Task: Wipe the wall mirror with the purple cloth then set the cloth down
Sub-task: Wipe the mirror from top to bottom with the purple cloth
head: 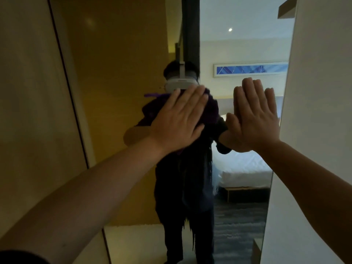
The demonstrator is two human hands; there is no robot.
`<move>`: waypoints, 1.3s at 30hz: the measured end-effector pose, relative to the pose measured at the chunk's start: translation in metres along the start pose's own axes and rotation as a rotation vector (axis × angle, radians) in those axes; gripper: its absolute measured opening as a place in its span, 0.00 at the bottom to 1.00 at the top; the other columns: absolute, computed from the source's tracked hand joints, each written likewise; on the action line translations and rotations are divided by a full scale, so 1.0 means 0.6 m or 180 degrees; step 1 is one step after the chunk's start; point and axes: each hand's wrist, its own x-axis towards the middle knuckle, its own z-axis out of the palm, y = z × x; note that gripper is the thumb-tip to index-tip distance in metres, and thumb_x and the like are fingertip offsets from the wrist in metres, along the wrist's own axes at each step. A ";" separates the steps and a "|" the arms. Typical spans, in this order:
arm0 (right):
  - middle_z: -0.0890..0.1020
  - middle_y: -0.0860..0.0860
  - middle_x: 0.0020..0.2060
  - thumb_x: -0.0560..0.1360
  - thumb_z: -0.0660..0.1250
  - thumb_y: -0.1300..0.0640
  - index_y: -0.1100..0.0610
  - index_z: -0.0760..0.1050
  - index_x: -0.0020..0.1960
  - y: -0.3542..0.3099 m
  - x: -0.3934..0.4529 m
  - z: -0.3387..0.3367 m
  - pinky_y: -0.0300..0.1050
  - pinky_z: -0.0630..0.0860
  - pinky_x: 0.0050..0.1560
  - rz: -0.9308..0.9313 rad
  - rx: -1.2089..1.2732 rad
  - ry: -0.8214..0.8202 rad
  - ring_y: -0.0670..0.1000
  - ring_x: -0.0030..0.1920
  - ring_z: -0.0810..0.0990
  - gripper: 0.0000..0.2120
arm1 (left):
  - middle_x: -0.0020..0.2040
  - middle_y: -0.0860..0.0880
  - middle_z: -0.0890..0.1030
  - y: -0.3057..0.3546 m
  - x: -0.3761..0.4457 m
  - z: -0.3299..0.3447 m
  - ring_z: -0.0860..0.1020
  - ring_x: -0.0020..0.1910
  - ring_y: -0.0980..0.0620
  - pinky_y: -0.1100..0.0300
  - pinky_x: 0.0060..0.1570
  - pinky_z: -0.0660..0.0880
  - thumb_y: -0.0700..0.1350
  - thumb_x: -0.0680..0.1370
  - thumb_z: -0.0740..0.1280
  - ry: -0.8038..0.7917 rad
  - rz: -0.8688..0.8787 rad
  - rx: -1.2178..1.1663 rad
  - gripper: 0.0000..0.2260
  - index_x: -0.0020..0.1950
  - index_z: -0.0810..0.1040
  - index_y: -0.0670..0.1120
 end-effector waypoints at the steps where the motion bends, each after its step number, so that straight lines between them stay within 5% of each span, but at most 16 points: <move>1: 0.48 0.58 0.80 0.82 0.44 0.41 0.59 0.49 0.81 -0.001 0.000 -0.001 0.63 0.44 0.78 0.0005 0.0039 0.0047 0.58 0.80 0.44 0.33 | 0.79 0.38 0.54 0.012 -0.023 0.009 0.51 0.79 0.40 0.42 0.76 0.53 0.58 0.84 0.52 0.0003 0.0037 0.0021 0.32 0.79 0.49 0.39; 5: 0.55 0.61 0.79 0.81 0.49 0.43 0.61 0.55 0.79 -0.005 0.001 -0.005 0.67 0.50 0.77 0.0017 0.0108 0.0253 0.61 0.80 0.50 0.33 | 0.79 0.36 0.52 0.061 -0.107 0.039 0.52 0.78 0.38 0.40 0.75 0.56 0.56 0.84 0.50 -0.0039 0.0249 0.0039 0.31 0.79 0.48 0.38; 8: 0.56 0.61 0.79 0.81 0.49 0.44 0.62 0.57 0.79 -0.006 0.001 -0.002 0.67 0.52 0.77 0.0007 0.0023 0.0364 0.61 0.80 0.51 0.32 | 0.79 0.35 0.47 0.110 -0.187 0.071 0.50 0.78 0.36 0.38 0.76 0.48 0.57 0.84 0.52 -0.0160 0.0535 0.0015 0.32 0.79 0.47 0.38; 13: 0.51 0.59 0.80 0.80 0.47 0.43 0.59 0.51 0.80 -0.010 0.000 -0.019 0.63 0.46 0.78 0.0106 -0.0007 -0.0077 0.58 0.80 0.45 0.33 | 0.80 0.39 0.50 0.171 -0.294 0.101 0.52 0.79 0.40 0.41 0.77 0.46 0.55 0.81 0.64 -0.0199 0.0736 0.0023 0.34 0.80 0.54 0.40; 17: 0.48 0.57 0.81 0.81 0.47 0.43 0.58 0.49 0.81 0.001 0.004 -0.049 0.60 0.45 0.79 0.0009 0.0015 -0.0449 0.56 0.80 0.42 0.33 | 0.78 0.41 0.60 0.162 -0.279 0.070 0.55 0.78 0.42 0.43 0.76 0.53 0.46 0.83 0.57 -0.0300 0.0793 -0.0211 0.23 0.78 0.61 0.42; 20: 0.49 0.56 0.81 0.83 0.48 0.42 0.57 0.48 0.81 0.029 -0.008 -0.062 0.58 0.43 0.79 -0.0070 0.0101 -0.0402 0.55 0.80 0.43 0.31 | 0.76 0.40 0.64 0.145 -0.244 0.047 0.59 0.77 0.41 0.45 0.73 0.63 0.39 0.83 0.58 -0.0292 0.0509 -0.0508 0.20 0.75 0.64 0.40; 29: 0.52 0.58 0.80 0.84 0.48 0.44 0.58 0.54 0.80 0.135 -0.028 -0.056 0.60 0.43 0.78 -0.0429 -0.0065 -0.0441 0.57 0.80 0.45 0.28 | 0.75 0.39 0.66 0.050 0.075 -0.061 0.63 0.75 0.41 0.45 0.73 0.61 0.37 0.79 0.65 0.0458 -0.0941 -0.0568 0.24 0.74 0.65 0.38; 39: 0.52 0.60 0.80 0.84 0.47 0.44 0.61 0.52 0.79 0.150 -0.028 -0.012 0.64 0.46 0.78 -0.0665 -0.0045 -0.0043 0.61 0.80 0.47 0.30 | 0.79 0.41 0.56 0.031 0.234 -0.056 0.53 0.79 0.44 0.48 0.77 0.49 0.49 0.85 0.55 0.0017 -0.0592 -0.0184 0.26 0.79 0.54 0.40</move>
